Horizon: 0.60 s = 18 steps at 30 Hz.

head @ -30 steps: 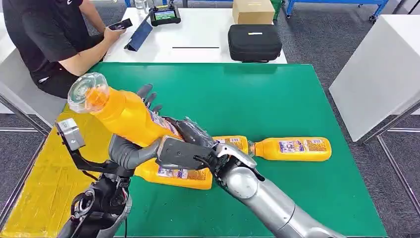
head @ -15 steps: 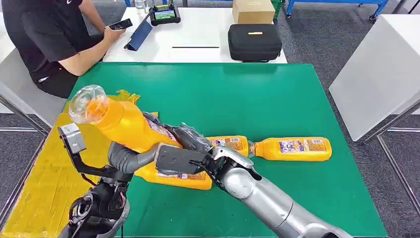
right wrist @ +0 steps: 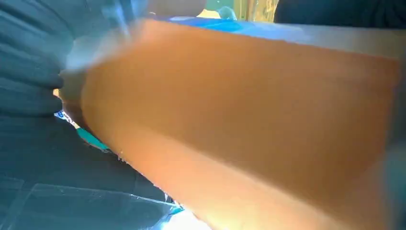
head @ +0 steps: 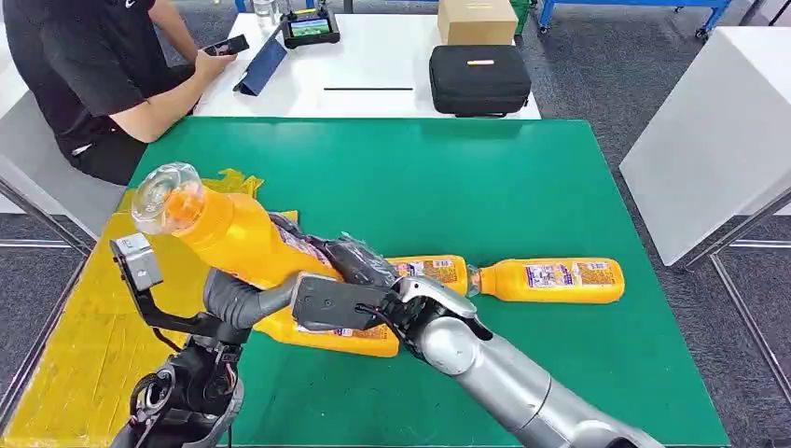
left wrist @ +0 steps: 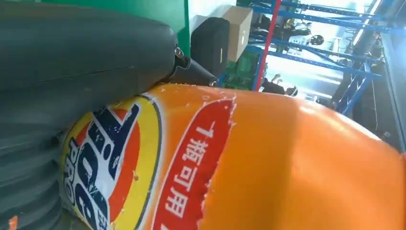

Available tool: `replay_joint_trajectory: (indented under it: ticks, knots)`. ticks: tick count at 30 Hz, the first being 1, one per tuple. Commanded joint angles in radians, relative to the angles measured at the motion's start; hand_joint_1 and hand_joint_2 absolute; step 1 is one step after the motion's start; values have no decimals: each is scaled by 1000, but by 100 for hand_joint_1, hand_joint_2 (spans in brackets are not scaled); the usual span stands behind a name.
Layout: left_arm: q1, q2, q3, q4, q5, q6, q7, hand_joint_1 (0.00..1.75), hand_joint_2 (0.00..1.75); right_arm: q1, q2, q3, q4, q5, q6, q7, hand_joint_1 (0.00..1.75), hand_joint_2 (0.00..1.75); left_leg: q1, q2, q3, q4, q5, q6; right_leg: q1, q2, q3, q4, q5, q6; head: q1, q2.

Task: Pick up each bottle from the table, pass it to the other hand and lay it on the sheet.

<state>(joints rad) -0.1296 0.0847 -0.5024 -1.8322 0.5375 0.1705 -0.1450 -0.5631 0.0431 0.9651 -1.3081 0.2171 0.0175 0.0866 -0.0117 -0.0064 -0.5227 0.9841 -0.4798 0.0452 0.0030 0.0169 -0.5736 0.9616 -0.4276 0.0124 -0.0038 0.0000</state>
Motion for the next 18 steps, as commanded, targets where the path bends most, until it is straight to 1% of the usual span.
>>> replay_joint_trajectory:
  ticks: [1,2,3,4,5,6,7,9,10,12,13,15,17,18]
  knots:
    - [-89,-11,9,0,-46,26,-37,175,175,97,-48,2,22,30,-31,-8,0,175,2,-6,2,-1,0,-3,1,-7,5,-2,-1,0,0,0]
    - [-75,-8,25,-12,-127,63,-48,175,175,108,-60,-26,14,35,-39,1,0,0,1,-5,2,-1,0,-3,1,-7,4,-2,-1,0,0,0]
    - [-63,-7,40,-21,-269,124,-67,175,175,123,-74,-58,3,38,-47,5,0,0,1,-5,2,-1,0,-2,1,-6,4,-2,-1,0,0,0]
    - [-23,-10,95,-8,-641,386,40,175,175,169,-103,-120,-34,89,-90,48,0,0,1,-6,3,-1,0,-3,1,-8,6,-2,-2,1,0,0]
    - [18,0,142,-35,-1018,383,62,175,175,199,-132,-154,-69,107,-72,49,0,0,2,-5,2,-1,0,-3,2,-7,5,-2,-1,1,0,0]
    - [51,4,194,-48,-1045,358,59,175,175,225,-150,-187,-99,131,-58,40,0,0,1,-4,2,-2,0,-2,1,-5,4,-2,-1,0,0,0]
    - [95,-22,266,-62,-1150,324,72,175,175,258,-159,-232,-128,149,-51,24,0,0,1,-5,4,-2,0,-3,1,-7,7,-3,-2,1,0,0]
    - [134,-40,334,-84,-1285,288,82,175,175,302,-168,-287,-188,178,-56,-2,0,0,0,-3,2,-2,0,-2,-1,-3,4,-1,-1,1,-1,0]
    - [145,-34,357,-81,-1331,278,92,175,175,325,-176,-311,-232,181,-63,-13,0,0,0,-2,4,-2,-1,-3,0,-2,5,-2,-1,1,1,0]
    - [153,-28,395,-59,-1406,264,103,175,175,373,-178,-361,-314,187,-58,-30,0,0,0,-4,0,-1,-1,-2,-1,-4,2,0,-1,0,0,0]
    - [151,-27,407,-45,-1429,259,105,175,175,387,-177,-377,-341,187,-48,-37,0,0,-1,-5,1,-1,-1,-3,-1,-5,3,0,-2,1,0,0]
    - [144,-23,420,-8,-1478,237,112,175,175,406,-182,-382,-384,199,-36,-42,0,0,0,-3,-1,0,-1,-2,-1,-3,1,0,-1,0,0,0]
    - [143,-24,419,-3,-1478,237,112,175,175,410,-180,-380,-385,199,-36,-42,0,0,0,-3,3,0,-2,-4,-1,-4,4,0,-3,0,0,0]
    - [143,-24,419,-3,-1478,237,112,175,175,410,-180,-380,-385,199,-36,-42,0,0,0,-4,-1,-1,0,-2,-1,-3,1,-1,-1,0,0,0]
